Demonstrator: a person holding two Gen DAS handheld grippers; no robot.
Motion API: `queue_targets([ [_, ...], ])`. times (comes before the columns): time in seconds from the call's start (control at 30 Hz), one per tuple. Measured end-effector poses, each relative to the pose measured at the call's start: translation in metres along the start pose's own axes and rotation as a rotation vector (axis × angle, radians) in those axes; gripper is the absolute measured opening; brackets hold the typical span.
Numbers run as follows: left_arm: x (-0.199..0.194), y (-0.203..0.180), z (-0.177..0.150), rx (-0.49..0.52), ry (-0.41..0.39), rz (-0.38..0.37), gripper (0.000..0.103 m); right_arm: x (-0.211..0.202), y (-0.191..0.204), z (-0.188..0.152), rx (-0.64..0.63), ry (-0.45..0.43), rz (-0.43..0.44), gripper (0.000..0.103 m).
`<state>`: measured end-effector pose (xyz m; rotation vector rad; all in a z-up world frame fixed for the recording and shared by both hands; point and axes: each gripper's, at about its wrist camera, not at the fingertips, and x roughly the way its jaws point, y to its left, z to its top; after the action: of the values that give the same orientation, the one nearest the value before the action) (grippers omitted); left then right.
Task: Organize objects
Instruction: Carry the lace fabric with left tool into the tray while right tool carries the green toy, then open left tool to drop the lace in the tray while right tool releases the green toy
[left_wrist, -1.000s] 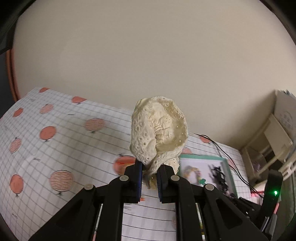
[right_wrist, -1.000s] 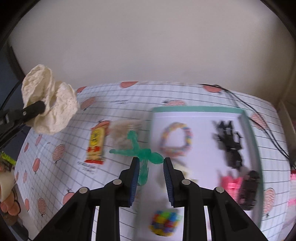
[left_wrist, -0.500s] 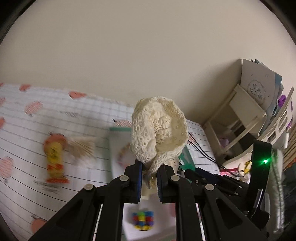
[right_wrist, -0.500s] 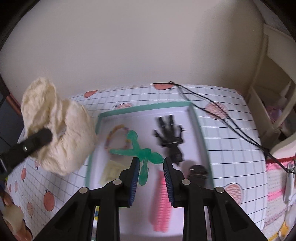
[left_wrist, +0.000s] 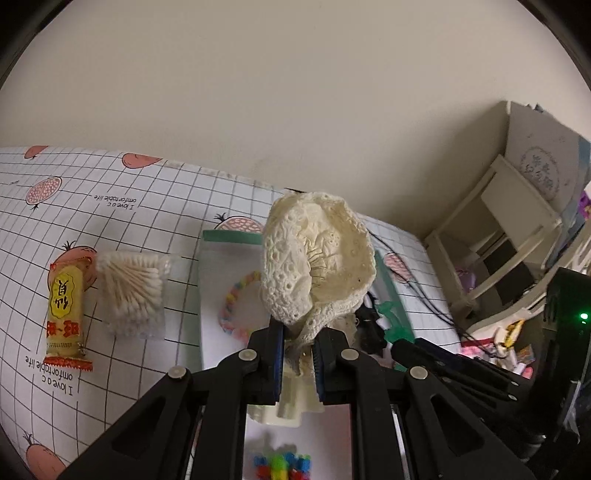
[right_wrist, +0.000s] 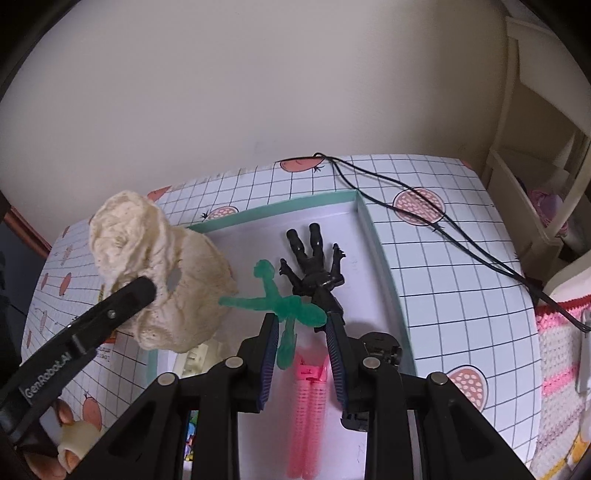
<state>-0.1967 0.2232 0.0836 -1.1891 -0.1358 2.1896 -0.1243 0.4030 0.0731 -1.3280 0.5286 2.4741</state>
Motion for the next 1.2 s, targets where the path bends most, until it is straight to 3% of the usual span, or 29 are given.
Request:
queue_targets([
  [0.77,0.045,0.021,-0.016,0.039,0.099,0.137,0.015,0.048,0.016,-0.013,-0.033,0.072,-0.028,0.029],
  [0.93,0.042,0.023,-0.012,0.032,0.108,0.124,0.02,0.048,0.016,-0.012,-0.035,0.073,-0.036,0.03],
  [1.1,0.037,0.022,-0.009,0.028,0.127,0.117,0.037,0.046,0.016,-0.01,-0.034,0.074,-0.034,0.034],
  [1.2,0.033,0.022,-0.007,0.033,0.132,0.121,0.039,0.044,0.014,-0.009,-0.034,0.071,-0.038,0.037],
])
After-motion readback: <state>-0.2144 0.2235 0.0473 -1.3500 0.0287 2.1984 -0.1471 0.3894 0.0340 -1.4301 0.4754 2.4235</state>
